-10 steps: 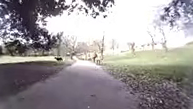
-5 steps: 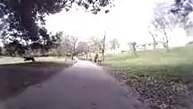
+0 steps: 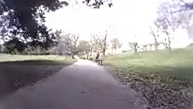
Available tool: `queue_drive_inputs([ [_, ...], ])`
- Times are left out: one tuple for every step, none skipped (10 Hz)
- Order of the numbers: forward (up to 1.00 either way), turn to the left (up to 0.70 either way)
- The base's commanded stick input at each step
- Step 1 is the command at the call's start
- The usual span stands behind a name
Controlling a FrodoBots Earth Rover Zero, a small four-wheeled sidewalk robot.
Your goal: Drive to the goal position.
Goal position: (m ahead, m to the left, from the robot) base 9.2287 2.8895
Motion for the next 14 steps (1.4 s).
queue_drive_inputs([
  [0.70, 0.01],
  [0.70, 0.01],
  [0.70, 0.01],
  [0.70, 0.01],
  [0.70, 0.01],
  [0.70, 0.01],
  [0.70, 0.01],
  [0.70, 0.01],
  [0.70, 0.01],
  [0.70, 0.04],
  [0.70, 0.11],
  [0.70, 0.30],
  [0.70, 0.35],
  [0.70, 0.22],
])
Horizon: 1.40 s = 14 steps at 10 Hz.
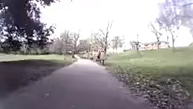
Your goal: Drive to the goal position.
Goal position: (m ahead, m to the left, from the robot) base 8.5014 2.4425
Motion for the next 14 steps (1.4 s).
queue_drive_inputs([
  [0.70, 0.05],
  [0.70, 0.01],
  [0.70, 0.01],
  [0.70, 0.01],
  [0.70, 0.01],
  [0.70, 0.01],
  [0.70, 0.01],
  [0.70, 0.01],
  [0.70, 0.01],
  [0.70, 0.01],
  [0.70, 0.01],
  [0.70, 0.01],
  [0.70, 0.01],
  [0.70, 0.01],
])
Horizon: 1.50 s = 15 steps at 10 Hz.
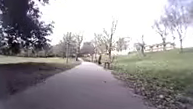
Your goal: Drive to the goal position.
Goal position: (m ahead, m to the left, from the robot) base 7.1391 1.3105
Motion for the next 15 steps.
queue_drive_inputs([
  [0.70, 0.01],
  [0.70, 0.01],
  [0.70, 0.01],
  [0.70, -0.02],
  [0.70, -0.10],
  [0.70, -0.21],
  [0.70, -0.25],
  [0.70, -0.10],
  [0.70, 0.00],
  [0.70, 0.01],
  [0.70, 0.01],
  [0.70, 0.01],
  [0.70, 0.01],
  [0.70, 0.01],
  [0.70, 0.01],
])
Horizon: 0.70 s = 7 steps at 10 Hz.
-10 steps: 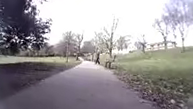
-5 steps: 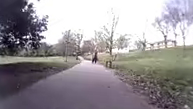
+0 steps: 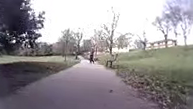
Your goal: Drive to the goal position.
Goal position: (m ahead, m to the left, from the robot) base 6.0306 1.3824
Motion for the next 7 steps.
queue_drive_inputs([
  [0.70, 0.01],
  [0.70, 0.01],
  [0.70, 0.01],
  [0.70, 0.01],
  [0.70, 0.01],
  [0.70, 0.01],
  [0.70, 0.01],
])
